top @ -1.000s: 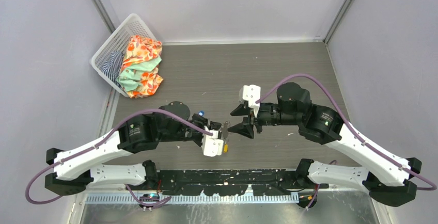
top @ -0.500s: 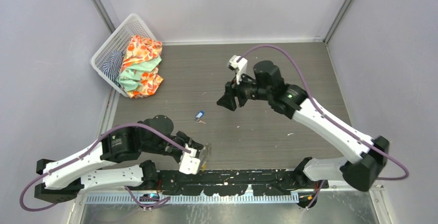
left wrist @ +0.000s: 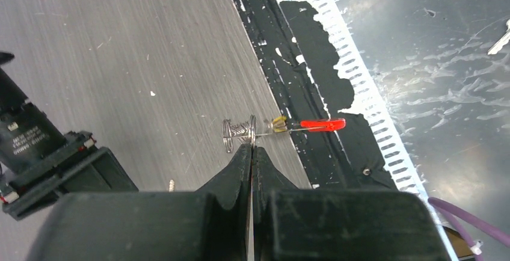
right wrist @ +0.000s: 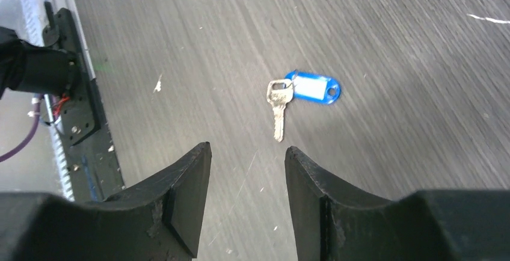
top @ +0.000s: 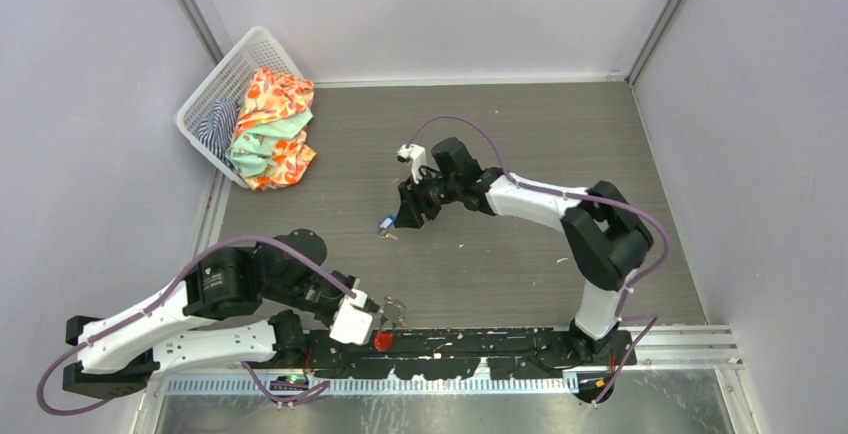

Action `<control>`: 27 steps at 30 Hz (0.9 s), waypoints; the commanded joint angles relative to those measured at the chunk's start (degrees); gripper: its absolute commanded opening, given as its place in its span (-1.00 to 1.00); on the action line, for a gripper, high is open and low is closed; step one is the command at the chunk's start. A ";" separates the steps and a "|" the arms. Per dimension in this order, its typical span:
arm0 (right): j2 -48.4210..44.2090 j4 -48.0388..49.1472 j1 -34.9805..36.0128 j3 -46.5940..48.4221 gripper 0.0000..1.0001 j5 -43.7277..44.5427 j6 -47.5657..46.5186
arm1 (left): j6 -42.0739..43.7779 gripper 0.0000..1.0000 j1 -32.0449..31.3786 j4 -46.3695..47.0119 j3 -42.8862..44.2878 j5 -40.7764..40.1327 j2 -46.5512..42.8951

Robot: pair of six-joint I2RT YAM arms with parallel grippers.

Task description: Put the keys on the keyring

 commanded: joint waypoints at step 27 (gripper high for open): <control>17.41 3.98 5.76 13.35 -0.24 11.80 -1.82 | -10.95 -0.99 0.36 8.97 4.33 1.91 9.25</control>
